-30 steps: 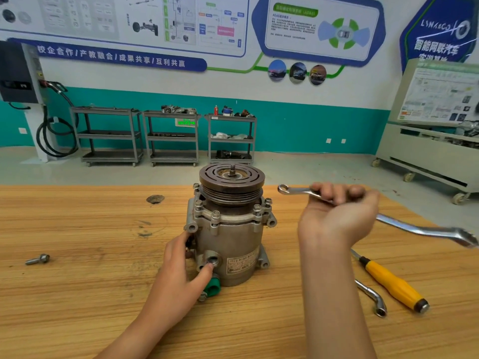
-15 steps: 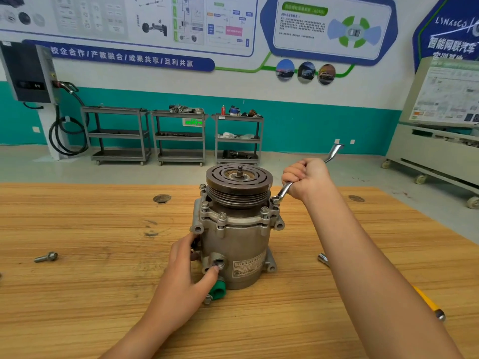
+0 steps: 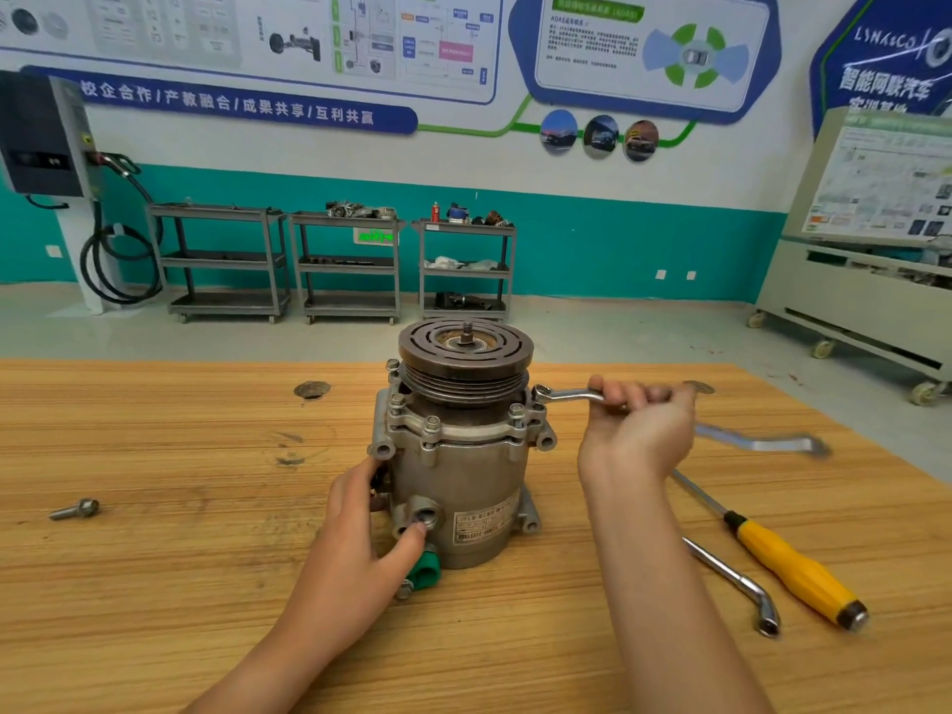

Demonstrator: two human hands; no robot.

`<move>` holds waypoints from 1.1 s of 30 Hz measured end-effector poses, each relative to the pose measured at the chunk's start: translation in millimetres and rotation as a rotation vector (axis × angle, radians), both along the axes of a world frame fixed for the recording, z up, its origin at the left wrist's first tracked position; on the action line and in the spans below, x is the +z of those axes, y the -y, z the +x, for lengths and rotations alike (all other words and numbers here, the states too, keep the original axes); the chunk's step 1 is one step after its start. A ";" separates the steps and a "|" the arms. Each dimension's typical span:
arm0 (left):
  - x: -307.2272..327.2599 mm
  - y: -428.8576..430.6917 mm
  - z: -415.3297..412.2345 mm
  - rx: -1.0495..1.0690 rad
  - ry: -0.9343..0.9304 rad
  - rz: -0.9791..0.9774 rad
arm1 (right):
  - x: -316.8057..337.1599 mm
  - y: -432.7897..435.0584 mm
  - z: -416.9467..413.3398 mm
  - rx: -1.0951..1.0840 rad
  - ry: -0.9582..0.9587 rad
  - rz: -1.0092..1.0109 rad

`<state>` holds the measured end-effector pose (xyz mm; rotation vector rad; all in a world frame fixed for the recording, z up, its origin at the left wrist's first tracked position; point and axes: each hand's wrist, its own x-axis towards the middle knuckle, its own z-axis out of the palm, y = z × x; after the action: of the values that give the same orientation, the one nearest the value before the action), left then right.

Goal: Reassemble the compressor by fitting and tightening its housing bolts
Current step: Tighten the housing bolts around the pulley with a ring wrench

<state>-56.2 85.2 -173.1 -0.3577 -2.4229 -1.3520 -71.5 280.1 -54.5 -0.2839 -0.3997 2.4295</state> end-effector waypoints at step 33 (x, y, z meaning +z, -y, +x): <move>6.0 -2.8 4.4 0.029 0.024 -0.032 | 3.9 19.4 14.5 -0.235 0.108 0.298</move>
<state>-51.8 88.0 -167.0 -0.3144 -2.4625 -1.3140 -57.0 260.7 -50.5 -0.3129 -0.7255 2.0970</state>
